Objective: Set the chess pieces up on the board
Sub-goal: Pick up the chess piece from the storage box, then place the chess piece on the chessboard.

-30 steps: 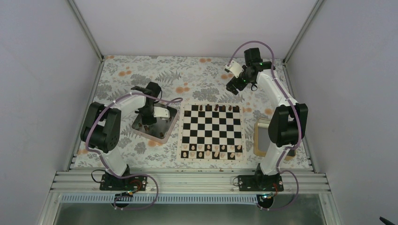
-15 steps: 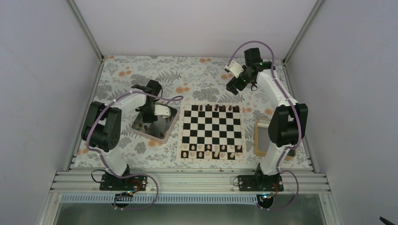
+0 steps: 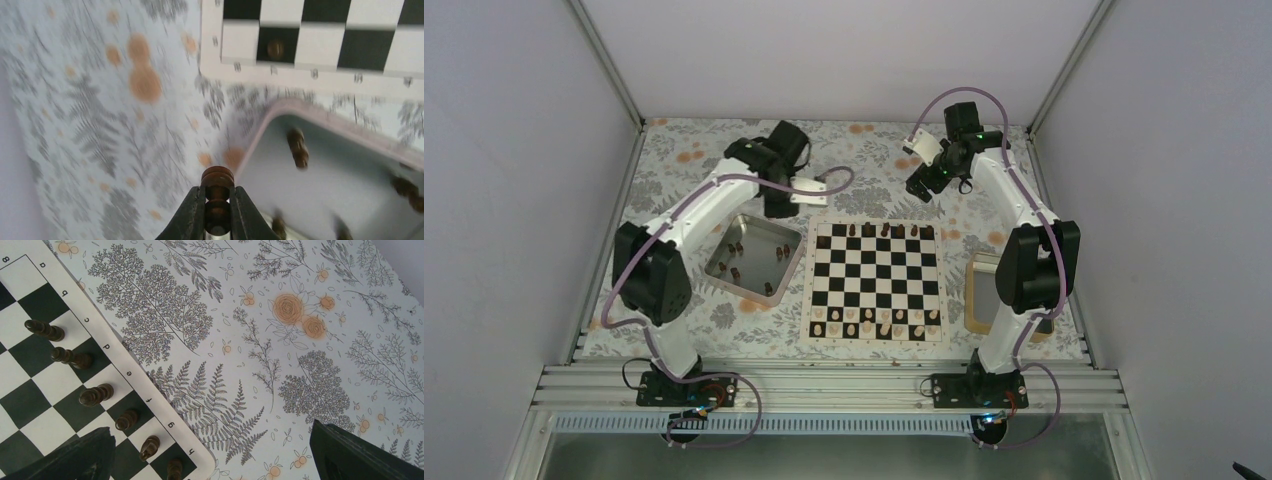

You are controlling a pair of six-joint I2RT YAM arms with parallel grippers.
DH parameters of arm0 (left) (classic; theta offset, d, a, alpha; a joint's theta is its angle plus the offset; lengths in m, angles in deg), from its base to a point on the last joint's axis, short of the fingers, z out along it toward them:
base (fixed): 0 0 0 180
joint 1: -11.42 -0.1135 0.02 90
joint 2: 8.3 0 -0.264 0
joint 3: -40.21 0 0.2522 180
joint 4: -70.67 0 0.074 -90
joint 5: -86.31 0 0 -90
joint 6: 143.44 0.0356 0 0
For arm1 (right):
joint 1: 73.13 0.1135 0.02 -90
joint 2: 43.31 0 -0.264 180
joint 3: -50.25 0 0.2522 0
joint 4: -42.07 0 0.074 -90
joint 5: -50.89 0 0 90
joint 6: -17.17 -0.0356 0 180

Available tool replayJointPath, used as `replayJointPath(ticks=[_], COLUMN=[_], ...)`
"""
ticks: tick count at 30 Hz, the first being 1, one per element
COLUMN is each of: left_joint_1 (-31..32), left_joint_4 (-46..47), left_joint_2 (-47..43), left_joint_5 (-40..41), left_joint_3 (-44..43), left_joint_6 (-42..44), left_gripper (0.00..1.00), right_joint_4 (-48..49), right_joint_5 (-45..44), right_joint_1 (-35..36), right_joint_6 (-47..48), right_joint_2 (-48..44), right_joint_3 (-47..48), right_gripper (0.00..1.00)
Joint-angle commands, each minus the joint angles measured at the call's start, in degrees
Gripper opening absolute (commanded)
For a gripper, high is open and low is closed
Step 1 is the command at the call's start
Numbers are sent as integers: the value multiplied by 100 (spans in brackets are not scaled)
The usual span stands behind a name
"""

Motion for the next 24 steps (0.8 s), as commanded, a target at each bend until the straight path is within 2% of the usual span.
replayJointPath(ticks=[1, 10, 18, 24], left_joint_1=[419, 879, 1169, 1211], left_joint_4=[-274, -466, -624, -664], left_joint_2=[701, 1928, 2609, 2836], left_joint_5=[-179, -470, -716, -717], left_joint_3=[-726, -1951, -2463, -2455], left_joint_6=[66, 293, 420, 453], left_gripper=[8, 9, 9, 10], right_joint_4=[10, -15, -25, -24], right_joint_5=[7, -30, -104, -114], right_joint_1=[11, -113, -132, -178], right_joint_6=[-9, -110, -121, -121], right_joint_2=[-44, 80, 196, 223], right_joint_3=[-19, 69, 70, 69], right_gripper=[100, 100, 100, 100])
